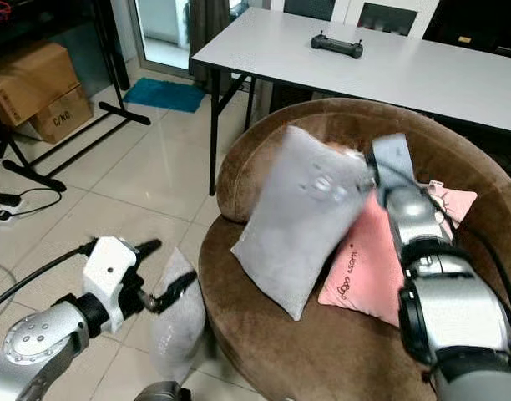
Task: Move the pillow to the sofa from floor
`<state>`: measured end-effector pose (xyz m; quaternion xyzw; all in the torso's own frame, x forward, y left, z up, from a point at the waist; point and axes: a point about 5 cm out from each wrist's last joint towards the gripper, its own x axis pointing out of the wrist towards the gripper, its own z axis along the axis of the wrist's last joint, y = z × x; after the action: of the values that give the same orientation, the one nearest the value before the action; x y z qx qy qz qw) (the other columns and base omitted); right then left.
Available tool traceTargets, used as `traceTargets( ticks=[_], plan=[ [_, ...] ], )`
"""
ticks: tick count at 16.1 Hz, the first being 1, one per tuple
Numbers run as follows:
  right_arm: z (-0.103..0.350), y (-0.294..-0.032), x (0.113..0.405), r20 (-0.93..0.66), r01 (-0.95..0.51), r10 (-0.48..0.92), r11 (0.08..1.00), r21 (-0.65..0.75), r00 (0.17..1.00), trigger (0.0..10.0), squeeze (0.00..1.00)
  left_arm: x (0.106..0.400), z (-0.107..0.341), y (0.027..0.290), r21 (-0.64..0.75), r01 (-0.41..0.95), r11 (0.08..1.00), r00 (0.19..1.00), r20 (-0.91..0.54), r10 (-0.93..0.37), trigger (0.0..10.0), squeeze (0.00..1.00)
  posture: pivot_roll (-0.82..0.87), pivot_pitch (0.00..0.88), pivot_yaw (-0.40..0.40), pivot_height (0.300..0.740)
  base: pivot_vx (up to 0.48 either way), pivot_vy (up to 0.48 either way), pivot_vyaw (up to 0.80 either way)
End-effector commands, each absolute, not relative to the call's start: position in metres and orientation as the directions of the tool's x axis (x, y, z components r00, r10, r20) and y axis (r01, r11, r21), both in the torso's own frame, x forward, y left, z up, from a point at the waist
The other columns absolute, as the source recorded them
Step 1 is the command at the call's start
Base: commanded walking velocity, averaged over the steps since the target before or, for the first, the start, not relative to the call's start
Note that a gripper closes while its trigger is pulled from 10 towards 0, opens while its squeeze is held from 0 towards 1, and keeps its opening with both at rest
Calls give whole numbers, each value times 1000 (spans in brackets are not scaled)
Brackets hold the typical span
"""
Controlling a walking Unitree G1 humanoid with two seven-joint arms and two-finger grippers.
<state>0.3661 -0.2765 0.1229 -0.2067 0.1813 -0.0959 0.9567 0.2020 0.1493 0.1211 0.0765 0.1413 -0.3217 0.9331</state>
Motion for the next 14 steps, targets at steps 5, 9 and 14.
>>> traceTargets(
  ticks=[5, 9, 14],
  plan=[
    [131, -310, 355, -266, 280, -431, 844, -458, 862, 10000, 953, 207, 133, 159, 2, 708, 707, 665, -341, -665, 10000, 0, 182, 0, -17, 740, 0, 0, 0],
    [136, -322, 352, -249, 341, -469, 840, -423, 848, 10000, 1000, 211, 138, 161, -19, 736, 676, 634, -330, -699, 10000, 0, 174, 0, -7, 740, 0, 0, 0],
    [154, -320, 358, -140, 366, -373, 928, -71, 917, 10000, 1000, 231, 147, 157, 87, 599, 796, 794, -193, -576, 10000, 0, 141, 0, 4, 740, 0, 0, 0]
  ],
)
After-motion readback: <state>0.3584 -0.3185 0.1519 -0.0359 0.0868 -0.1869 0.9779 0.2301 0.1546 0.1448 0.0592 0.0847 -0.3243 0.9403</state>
